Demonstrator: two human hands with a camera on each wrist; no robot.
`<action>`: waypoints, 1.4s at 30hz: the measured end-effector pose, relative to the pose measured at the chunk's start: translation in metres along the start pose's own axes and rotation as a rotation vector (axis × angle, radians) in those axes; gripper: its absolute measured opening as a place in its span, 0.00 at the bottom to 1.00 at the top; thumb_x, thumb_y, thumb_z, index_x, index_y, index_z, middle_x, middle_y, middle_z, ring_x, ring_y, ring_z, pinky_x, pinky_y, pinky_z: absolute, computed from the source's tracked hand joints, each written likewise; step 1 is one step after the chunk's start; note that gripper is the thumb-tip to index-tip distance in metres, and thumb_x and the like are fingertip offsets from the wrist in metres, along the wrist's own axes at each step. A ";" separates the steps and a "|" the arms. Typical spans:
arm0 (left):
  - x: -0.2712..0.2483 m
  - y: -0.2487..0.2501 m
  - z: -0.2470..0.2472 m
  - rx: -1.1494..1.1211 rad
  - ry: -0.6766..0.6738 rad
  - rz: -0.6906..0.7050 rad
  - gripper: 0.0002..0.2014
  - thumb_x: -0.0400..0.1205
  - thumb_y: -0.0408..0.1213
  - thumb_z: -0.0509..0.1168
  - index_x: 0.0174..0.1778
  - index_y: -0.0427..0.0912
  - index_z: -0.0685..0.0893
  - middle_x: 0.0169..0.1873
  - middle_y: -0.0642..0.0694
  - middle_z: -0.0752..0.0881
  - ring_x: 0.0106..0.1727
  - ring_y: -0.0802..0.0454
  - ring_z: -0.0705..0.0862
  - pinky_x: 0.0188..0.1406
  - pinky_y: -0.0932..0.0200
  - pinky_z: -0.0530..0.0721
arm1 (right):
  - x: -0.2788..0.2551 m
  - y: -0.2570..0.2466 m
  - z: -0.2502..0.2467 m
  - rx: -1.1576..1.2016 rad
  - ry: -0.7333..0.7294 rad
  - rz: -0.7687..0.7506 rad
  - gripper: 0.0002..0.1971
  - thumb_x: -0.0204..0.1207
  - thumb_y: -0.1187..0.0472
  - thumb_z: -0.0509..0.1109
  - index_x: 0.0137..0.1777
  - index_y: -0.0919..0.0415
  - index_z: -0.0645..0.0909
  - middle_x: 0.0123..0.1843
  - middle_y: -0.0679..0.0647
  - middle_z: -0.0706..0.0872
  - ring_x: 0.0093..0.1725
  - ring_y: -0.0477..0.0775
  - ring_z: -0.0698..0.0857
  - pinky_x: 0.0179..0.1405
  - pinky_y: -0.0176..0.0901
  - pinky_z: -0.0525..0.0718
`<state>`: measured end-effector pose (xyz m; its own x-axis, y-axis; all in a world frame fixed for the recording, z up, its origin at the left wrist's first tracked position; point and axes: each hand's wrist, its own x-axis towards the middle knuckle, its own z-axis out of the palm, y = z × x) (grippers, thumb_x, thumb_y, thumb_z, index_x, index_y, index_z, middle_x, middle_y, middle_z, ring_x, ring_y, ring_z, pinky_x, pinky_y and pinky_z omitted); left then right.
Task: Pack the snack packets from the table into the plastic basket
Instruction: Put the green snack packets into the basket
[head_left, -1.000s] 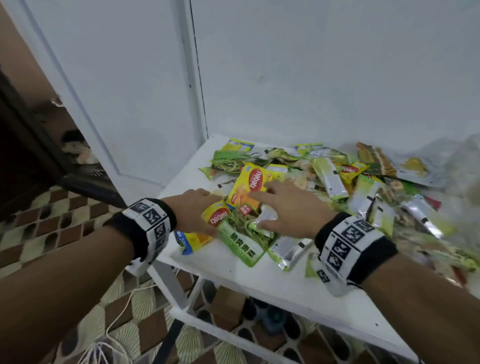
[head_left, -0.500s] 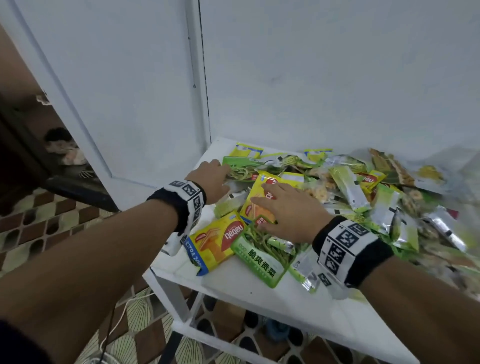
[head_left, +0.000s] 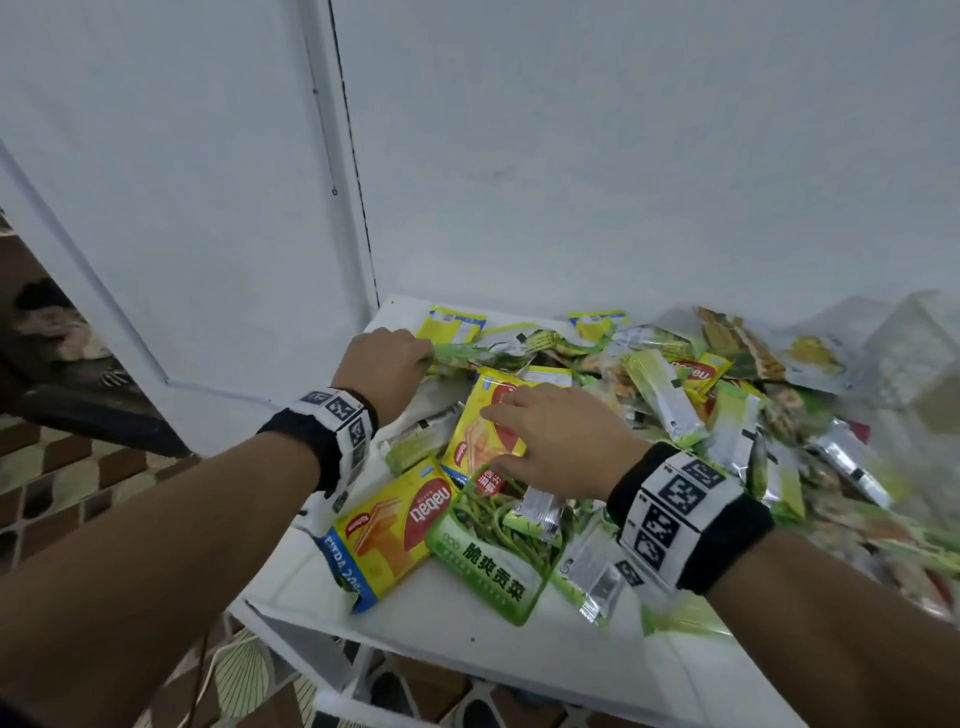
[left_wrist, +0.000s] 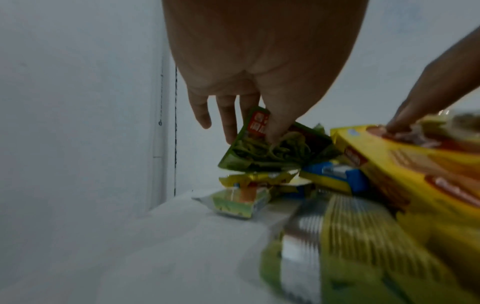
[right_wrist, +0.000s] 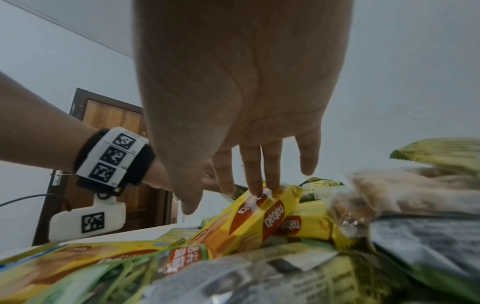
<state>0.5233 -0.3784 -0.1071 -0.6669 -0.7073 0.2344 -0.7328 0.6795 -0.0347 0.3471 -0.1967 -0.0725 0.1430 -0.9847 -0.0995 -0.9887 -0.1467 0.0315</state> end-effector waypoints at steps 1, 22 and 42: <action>-0.004 -0.002 -0.008 -0.051 0.053 0.010 0.12 0.88 0.37 0.59 0.57 0.46 0.88 0.47 0.43 0.88 0.46 0.37 0.85 0.45 0.47 0.81 | 0.000 0.001 -0.002 0.004 0.001 0.001 0.29 0.85 0.37 0.60 0.83 0.46 0.69 0.76 0.49 0.78 0.73 0.57 0.77 0.68 0.56 0.79; -0.044 0.049 -0.093 -0.899 0.069 -0.139 0.25 0.81 0.48 0.75 0.70 0.50 0.72 0.60 0.49 0.82 0.60 0.49 0.85 0.60 0.47 0.87 | -0.021 0.022 -0.014 0.787 0.589 0.195 0.09 0.89 0.52 0.65 0.64 0.53 0.74 0.37 0.49 0.78 0.32 0.50 0.77 0.32 0.46 0.75; -0.025 0.141 -0.098 -1.547 -0.099 -0.106 0.11 0.89 0.31 0.63 0.65 0.31 0.83 0.54 0.33 0.92 0.53 0.37 0.92 0.53 0.42 0.91 | -0.081 0.062 -0.014 0.845 0.780 0.417 0.29 0.83 0.47 0.73 0.79 0.48 0.67 0.69 0.48 0.73 0.70 0.50 0.78 0.69 0.44 0.79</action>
<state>0.4503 -0.2459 -0.0226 -0.6744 -0.7308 0.1056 0.0312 0.1147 0.9929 0.2753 -0.1277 -0.0487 -0.4898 -0.7769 0.3957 -0.6422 0.0144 -0.7664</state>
